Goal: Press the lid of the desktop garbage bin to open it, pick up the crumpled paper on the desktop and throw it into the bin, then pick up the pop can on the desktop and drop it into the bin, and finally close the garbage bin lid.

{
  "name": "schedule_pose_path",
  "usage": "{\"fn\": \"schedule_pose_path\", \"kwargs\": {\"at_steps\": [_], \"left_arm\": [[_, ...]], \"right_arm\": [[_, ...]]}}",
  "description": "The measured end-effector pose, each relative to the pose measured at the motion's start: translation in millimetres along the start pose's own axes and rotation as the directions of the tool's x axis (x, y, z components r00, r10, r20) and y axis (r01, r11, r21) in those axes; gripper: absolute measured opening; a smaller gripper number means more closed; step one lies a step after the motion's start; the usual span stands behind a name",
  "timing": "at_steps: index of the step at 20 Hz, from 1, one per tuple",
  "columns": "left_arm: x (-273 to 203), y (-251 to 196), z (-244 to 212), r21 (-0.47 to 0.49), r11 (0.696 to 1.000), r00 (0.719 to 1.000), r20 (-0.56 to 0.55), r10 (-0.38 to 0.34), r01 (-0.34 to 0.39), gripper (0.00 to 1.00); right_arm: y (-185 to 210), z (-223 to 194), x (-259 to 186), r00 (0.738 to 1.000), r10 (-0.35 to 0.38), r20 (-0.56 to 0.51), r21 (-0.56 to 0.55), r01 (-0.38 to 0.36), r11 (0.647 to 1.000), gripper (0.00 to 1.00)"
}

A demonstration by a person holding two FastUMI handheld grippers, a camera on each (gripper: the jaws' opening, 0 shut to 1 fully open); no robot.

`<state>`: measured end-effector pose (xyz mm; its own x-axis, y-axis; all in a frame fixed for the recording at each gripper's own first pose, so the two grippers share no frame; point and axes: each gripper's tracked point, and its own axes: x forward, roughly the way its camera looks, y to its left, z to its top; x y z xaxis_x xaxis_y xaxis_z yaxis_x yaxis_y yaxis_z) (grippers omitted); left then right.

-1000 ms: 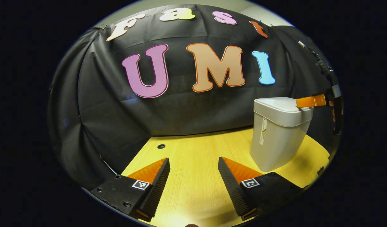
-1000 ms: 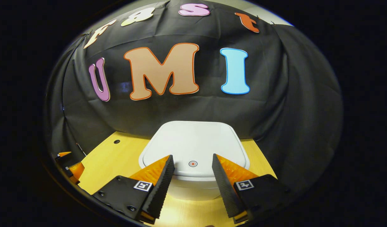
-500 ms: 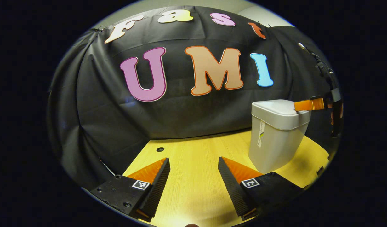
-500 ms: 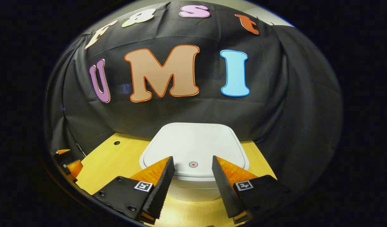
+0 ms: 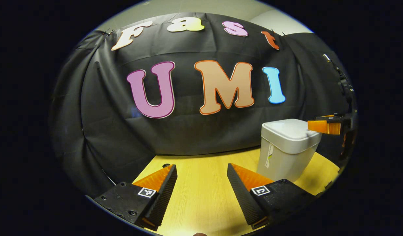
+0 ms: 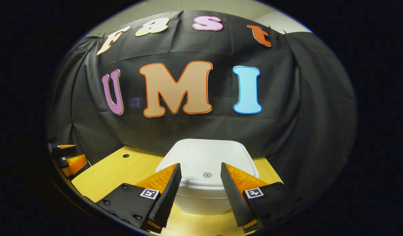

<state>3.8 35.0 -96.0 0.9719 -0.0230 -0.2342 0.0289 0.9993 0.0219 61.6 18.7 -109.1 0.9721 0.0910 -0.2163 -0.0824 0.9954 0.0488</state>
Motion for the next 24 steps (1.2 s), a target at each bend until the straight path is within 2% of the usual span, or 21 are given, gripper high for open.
{"fn": "schedule_pose_path", "kwargs": {"at_steps": [5,6,8,9,10,11,12,17,18,19,21,22,24], "left_arm": [[-2.0,0.6,29.0,0.003,1.000,0.997,0.079,0.008,-0.008,0.89],[-2.0,0.9,29.7,0.005,1.000,0.996,0.083,0.012,-0.013,0.84],[-2.7,1.1,35.9,0.008,1.000,0.994,0.104,0.018,-0.019,0.94],[-3.1,0.5,39.2,0.011,1.000,0.993,0.115,0.018,-0.019,0.89],[-3.0,1.0,42.2,0.016,1.000,0.992,0.124,0.021,-0.023,0.94],[-3.5,1.4,43.5,0.016,1.000,0.991,0.131,0.021,-0.023,0.89],[-3.0,1.6,43.5,0.013,1.000,0.991,0.134,0.023,-0.025,0.89],[-6.6,1.5,45.5,0.003,1.000,0.989,0.147,0.028,-0.029,0.89],[-6.5,1.9,45.6,0.004,0.999,0.989,0.147,0.031,-0.032,0.94],[-8.0,2.3,44.6,0.003,1.000,0.989,0.145,0.030,-0.031,0.89],[-9.2,2.6,44.9,-0.006,1.000,0.988,0.148,0.030,-0.029,0.89],[-9.2,1.2,44.6,-0.007,1.000,0.989,0.144,0.027,-0.026,0.94],[-10.2,1.5,44.0,-0.012,1.000,0.989,0.146,0.027,-0.025,0.94]], "right_arm": [[12.7,7.5,-18.8,0.997,0.026,0.071,-0.018,-0.025,1.000,0.80],[15.4,8.2,-22.3,0.996,0.032,0.081,-0.023,-0.030,0.999,0.80],[18.4,6.8,-26.9,0.995,0.037,0.089,-0.035,-0.034,0.999,0.80],[19.5,6.5,-29.6,0.995,0.039,0.090,-0.037,-0.036,0.999,0.80],[22.0,6.6,-31.1,0.995,0.045,0.089,-0.037,-0.042,0.998,0.84],[23.3,5.9,-33.5,0.995,0.047,0.090,-0.035,-0.044,0.998,0.87],[24.8,5.6,-35.9,0.995,0.048,0.091,-0.033,-0.045,0.998,0.87],[27.4,-0.1,-46.0,0.995,0.050,0.085,-0.025,-0.048,0.999,0.86],[26.8,-1.5,-47.3,0.996,0.046,0.083,-0.023,-0.044,0.999,0.87],[27.0,-2.9,-48.7,0.996,0.045,0.082,-0.023,-0.043,0.999,0.87],[28.0,-4.7,-51.4,0.996,0.045,0.077,-0.024,-0.043,0.999,0.87],[28.6,-6.0,-50.3,0.996,0.045,0.073,-0.025,-0.043,0.999,0.86],[31.1,-6.9,-51.3,0.996,0.049,0.071,-0.026,-0.047,0.999,0.86]]}}
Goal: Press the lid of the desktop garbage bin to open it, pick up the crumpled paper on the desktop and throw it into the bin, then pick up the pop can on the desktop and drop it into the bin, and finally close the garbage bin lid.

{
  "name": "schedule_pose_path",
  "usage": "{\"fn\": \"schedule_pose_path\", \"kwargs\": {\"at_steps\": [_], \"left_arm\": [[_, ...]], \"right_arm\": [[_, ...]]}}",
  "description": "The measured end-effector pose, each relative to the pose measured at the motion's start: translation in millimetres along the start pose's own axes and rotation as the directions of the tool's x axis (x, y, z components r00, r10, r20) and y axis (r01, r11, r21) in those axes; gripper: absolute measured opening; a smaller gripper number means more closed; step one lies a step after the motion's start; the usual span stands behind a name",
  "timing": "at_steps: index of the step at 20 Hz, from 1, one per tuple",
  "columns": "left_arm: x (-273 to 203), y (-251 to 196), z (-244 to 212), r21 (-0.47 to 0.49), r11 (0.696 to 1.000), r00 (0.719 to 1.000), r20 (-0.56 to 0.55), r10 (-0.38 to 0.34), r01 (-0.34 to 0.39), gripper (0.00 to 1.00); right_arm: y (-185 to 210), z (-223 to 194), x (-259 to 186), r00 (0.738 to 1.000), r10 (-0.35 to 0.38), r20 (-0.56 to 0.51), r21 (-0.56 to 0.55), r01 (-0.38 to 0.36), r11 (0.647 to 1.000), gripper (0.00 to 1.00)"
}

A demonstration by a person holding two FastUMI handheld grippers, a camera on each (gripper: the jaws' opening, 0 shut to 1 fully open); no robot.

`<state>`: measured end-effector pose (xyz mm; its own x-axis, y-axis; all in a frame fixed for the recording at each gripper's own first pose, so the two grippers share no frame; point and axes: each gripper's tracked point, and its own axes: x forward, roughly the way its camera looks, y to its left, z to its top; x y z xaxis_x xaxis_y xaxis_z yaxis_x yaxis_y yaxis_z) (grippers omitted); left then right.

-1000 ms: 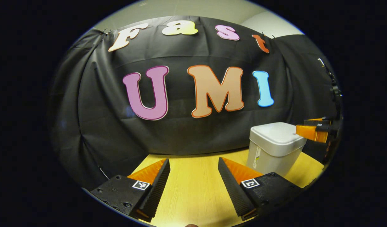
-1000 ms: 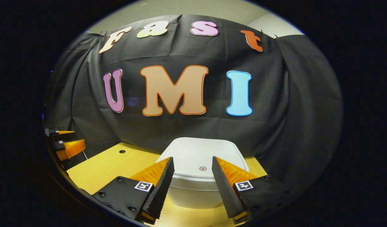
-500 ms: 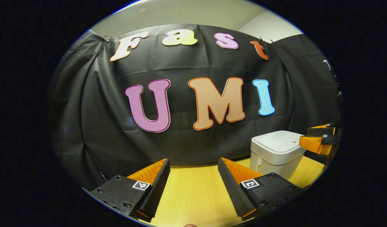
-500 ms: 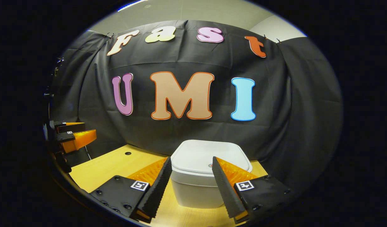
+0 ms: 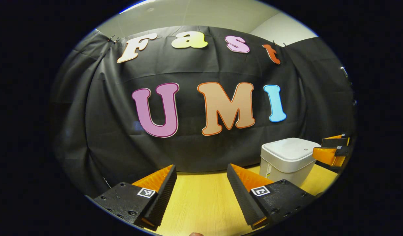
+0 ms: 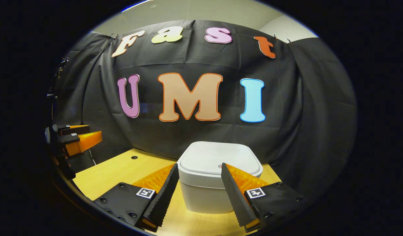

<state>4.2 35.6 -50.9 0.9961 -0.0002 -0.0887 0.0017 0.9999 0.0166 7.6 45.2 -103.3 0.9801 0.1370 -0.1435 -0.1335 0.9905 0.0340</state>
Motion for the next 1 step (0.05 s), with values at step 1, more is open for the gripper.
{"fn": "schedule_pose_path", "kwargs": {"at_steps": [1], "left_arm": [[-0.3,0.9,-0.1,0.000,1.000,1.000,0.001,0.002,-0.002,0.89]], "right_arm": [[0.7,1.5,0.6,1.000,0.001,0.000,-0.002,-0.001,1.000,0.86]]}}
